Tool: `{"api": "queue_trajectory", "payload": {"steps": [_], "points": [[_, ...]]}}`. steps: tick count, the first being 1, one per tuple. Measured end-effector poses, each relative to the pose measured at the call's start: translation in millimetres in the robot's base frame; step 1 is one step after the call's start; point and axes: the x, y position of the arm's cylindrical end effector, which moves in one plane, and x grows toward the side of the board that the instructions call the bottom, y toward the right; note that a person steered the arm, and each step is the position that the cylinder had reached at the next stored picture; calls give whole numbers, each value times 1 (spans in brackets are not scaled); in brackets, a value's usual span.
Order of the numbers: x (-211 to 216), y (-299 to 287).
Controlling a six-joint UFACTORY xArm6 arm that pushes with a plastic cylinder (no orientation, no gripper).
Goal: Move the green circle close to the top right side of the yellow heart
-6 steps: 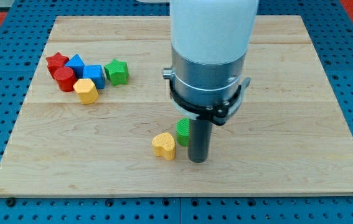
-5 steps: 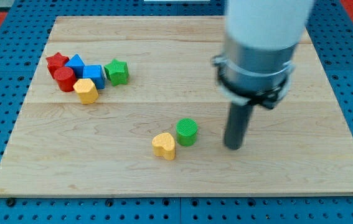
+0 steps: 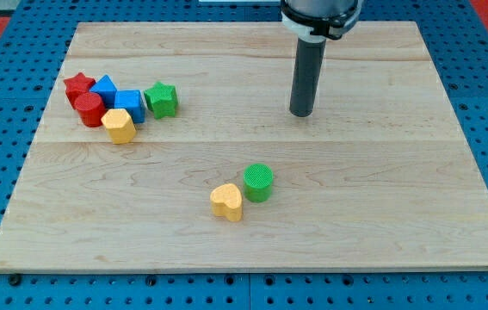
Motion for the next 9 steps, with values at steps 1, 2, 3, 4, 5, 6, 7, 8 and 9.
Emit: {"api": "queue_trajectory", "payload": {"steps": [1,2,3,4,5,6,7,8,9], "points": [[36,-20],[29,-51],[22,-49],[28,-56],[62,-56],[101,-50],[105,-55],[86,-40],[82,-28]]}}
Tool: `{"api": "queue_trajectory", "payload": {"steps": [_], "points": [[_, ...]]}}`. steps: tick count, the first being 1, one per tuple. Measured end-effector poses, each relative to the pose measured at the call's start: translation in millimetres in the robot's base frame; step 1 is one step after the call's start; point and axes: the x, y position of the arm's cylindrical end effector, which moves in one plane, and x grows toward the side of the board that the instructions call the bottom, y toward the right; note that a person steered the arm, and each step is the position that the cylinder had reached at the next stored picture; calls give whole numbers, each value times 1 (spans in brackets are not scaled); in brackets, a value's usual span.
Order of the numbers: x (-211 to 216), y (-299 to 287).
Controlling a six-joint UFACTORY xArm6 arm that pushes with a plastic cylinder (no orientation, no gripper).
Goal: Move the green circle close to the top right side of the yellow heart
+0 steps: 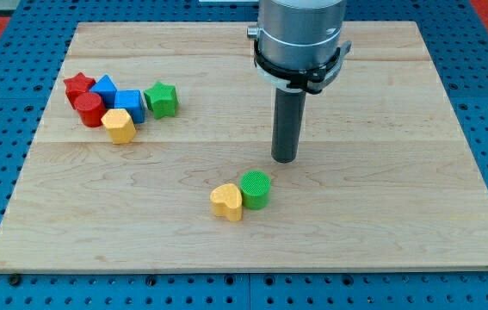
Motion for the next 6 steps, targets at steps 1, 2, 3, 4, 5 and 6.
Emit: {"api": "queue_trajectory", "payload": {"steps": [1,2,3,4,5,6], "points": [[-10,0],[-29,0],[-12,-2],[7,-63],[37,-74],[11,-156]]}}
